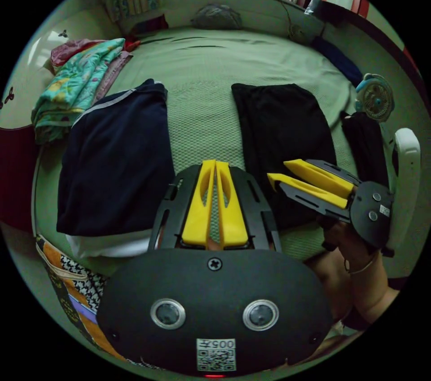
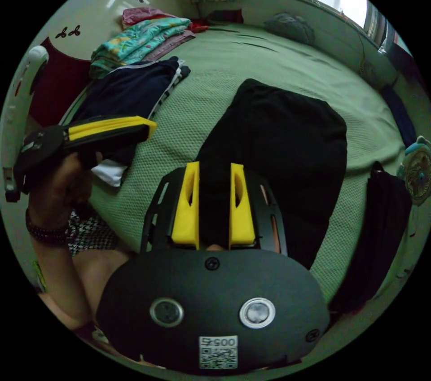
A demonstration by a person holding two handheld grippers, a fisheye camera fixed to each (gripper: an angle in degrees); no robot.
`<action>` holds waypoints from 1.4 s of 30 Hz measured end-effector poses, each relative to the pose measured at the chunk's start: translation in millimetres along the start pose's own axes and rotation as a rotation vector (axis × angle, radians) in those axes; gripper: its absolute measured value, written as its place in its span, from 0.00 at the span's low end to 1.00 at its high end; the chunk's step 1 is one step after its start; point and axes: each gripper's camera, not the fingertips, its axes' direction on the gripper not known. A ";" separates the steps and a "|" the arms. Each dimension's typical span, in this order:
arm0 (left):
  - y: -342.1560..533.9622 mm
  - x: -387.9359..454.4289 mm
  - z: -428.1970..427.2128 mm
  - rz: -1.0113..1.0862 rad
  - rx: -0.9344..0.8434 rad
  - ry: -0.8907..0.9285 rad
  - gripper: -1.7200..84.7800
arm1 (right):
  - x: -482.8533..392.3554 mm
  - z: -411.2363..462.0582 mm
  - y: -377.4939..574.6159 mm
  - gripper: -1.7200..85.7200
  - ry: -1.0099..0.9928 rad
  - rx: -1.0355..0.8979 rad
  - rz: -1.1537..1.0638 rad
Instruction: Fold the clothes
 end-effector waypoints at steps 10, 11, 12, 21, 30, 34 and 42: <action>-2.7 -21.7 2.3 -0.013 -0.027 0.032 0.01 | -8.3 33.5 -21.2 0.08 0.060 -0.071 -0.029; -3.0 -21.8 0.9 0.003 -0.017 0.045 0.01 | -6.0 33.0 -21.8 0.07 0.067 -0.067 -0.020; -3.4 -21.8 -0.4 0.021 -0.005 0.044 0.01 | -0.7 32.0 -23.0 0.05 0.041 -0.065 -0.013; -7.1 -30.6 13.2 0.049 -0.056 0.029 0.01 | 41.5 7.8 -21.1 0.01 -0.076 0.034 0.104; -11.3 -37.4 19.9 0.044 -0.057 0.030 0.01 | 44.4 20.4 -25.0 0.05 -0.106 0.025 0.111; -15.6 -38.0 21.3 0.049 -0.028 0.055 0.01 | 43.4 37.0 -29.2 0.09 -0.209 -0.021 0.121; -26.2 -47.6 40.5 0.050 -0.033 0.031 0.01 | 31.4 64.7 -33.9 0.11 -0.074 -0.079 0.047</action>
